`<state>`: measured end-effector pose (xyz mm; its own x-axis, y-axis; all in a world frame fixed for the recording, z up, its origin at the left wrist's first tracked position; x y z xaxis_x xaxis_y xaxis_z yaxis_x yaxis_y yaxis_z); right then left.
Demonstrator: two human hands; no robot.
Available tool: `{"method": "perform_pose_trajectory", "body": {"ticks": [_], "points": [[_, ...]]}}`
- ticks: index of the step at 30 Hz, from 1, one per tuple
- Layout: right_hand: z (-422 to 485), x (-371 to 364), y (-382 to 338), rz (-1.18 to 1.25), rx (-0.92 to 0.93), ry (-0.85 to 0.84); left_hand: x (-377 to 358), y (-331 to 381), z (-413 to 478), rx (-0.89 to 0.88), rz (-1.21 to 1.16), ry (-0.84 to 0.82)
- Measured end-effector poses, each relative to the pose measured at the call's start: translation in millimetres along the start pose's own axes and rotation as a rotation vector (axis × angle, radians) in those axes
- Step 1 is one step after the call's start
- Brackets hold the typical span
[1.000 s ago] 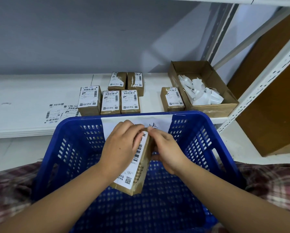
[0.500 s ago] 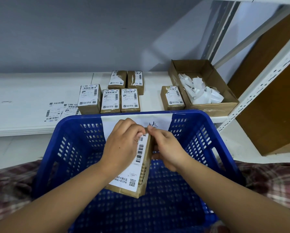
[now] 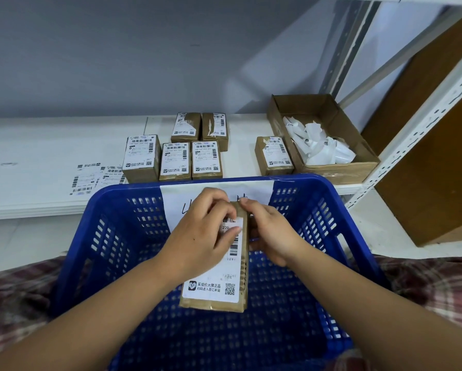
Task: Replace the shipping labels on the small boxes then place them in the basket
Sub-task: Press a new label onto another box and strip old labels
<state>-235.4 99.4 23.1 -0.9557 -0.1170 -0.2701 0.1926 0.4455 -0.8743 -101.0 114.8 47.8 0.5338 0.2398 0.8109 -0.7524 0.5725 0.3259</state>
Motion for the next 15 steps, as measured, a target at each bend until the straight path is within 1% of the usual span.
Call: {"method": "perform_pose_trajectory", "body": {"ticks": [3,6,9,12,15], "points": [[-1.1,-1.6,-0.3,-0.019,0.008,-0.018,1.8,1.6,1.0,0.019,-0.016,0.034],[0.0,-1.5,0.0,-0.017,0.018,-0.008,5.2,6.3,1.8,-0.016,0.066,0.111],[1.6,0.7,0.0,-0.032,0.015,0.002,5.7,5.6,1.6,-0.020,0.100,0.141],[2.1,3.0,-1.2,-0.033,0.017,0.003,3.2,4.1,0.3,-0.015,0.104,0.129],[3.5,5.2,-1.2,-0.022,0.012,0.011,-0.2,3.3,-1.0,0.000,0.055,0.064]]}}
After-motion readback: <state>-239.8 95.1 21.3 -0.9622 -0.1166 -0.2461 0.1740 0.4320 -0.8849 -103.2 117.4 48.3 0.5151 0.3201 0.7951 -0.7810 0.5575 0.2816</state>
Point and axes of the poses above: each hand's wrist, its own z-axis towards the middle knuckle, its own x-axis out of the back of the hand, y = z × x, the point moved 4 cm from there along z, towards the middle knuckle, and after that the axes turned 11 degrees about z, right-handed, at the moved point
